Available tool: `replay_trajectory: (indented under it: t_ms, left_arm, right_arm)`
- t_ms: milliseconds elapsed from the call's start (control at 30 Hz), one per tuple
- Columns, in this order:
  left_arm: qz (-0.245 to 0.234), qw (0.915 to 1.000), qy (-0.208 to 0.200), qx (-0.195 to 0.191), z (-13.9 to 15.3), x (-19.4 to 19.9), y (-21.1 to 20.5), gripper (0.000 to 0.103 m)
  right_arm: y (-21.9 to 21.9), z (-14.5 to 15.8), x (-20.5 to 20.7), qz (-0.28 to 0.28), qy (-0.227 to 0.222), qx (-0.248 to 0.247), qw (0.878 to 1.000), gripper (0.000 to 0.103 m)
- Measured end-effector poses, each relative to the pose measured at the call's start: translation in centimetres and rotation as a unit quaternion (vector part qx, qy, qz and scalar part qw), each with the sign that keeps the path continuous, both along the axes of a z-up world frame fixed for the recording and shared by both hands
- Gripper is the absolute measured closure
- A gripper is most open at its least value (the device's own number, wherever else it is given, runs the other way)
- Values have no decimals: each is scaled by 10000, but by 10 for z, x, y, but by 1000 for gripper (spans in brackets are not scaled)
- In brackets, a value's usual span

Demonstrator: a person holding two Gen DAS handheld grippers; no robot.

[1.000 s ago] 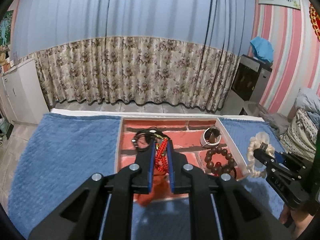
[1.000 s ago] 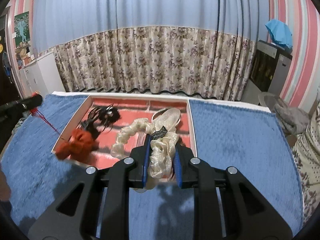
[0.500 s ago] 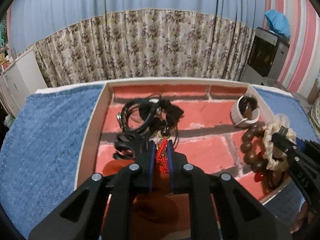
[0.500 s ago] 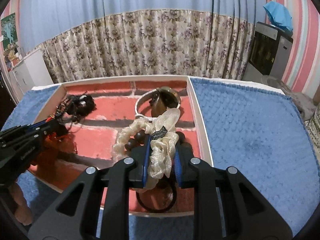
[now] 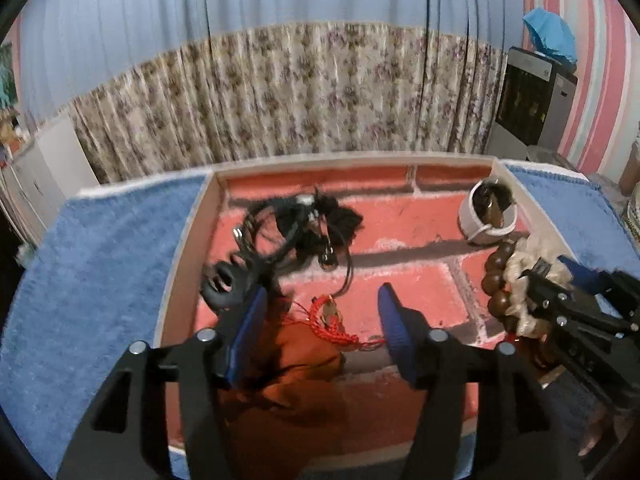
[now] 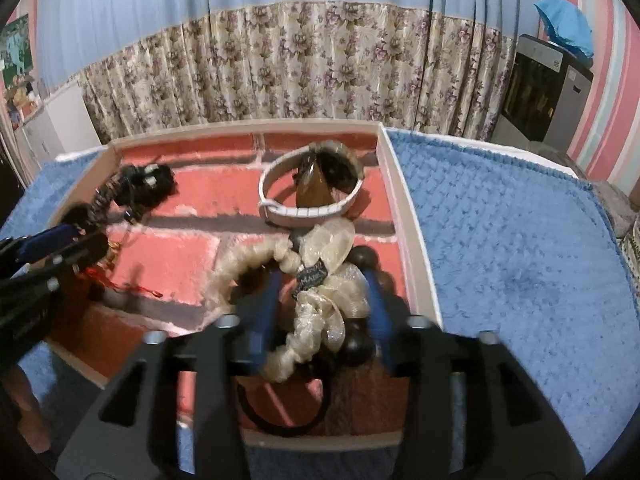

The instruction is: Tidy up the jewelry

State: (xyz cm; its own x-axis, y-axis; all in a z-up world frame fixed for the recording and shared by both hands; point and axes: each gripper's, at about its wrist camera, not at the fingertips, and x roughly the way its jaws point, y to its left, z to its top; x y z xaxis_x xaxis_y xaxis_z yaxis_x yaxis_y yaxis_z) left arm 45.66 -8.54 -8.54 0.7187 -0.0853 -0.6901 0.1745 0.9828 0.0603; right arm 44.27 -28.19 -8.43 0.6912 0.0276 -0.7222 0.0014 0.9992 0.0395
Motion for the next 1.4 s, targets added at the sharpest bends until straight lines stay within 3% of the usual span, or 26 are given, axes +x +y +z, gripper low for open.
replay_trajectory:
  t_ms: [200,233,267,367,433,600,867,1100,1400]
  left_arm:
    - [-3,9998,-202,-30,35,-21,3,44]
    - [31,9996,-270,-86,45,-27,9,37]
    - [48,9994,-313,-138,53,-33,13,20]
    - [135,9975,-655,-228,79,-63,30,10]
    - [123,9962,-818,-271,92,-87,40,4]
    - [97,9953,-872,-399,106,-140,57,4]
    - [8,9947,-882,-527,98,-222,69,4]
    - [264,9940,-1002,-358,85,-277,73,4]
    - [456,9913,-1217,-229,85,-327,74,4]
  right_arm:
    - [-10,44,-28,-7,-357,5,9994,27]
    - [-13,53,-36,-15,-447,42,9990,22]
    - [-14,61,-44,-19,-527,60,9986,16]
    - [-17,83,-71,-14,-742,66,9972,6]
    - [-15,94,-92,-7,-888,27,9960,5]
    - [-9,110,-145,-21,-1123,50,9937,4]
    - [21,112,-225,-42,-1483,-306,9885,4]
    - [37,106,-287,-51,-1600,-261,9868,4]
    - [38,105,-335,-280,-1591,-286,9865,4]
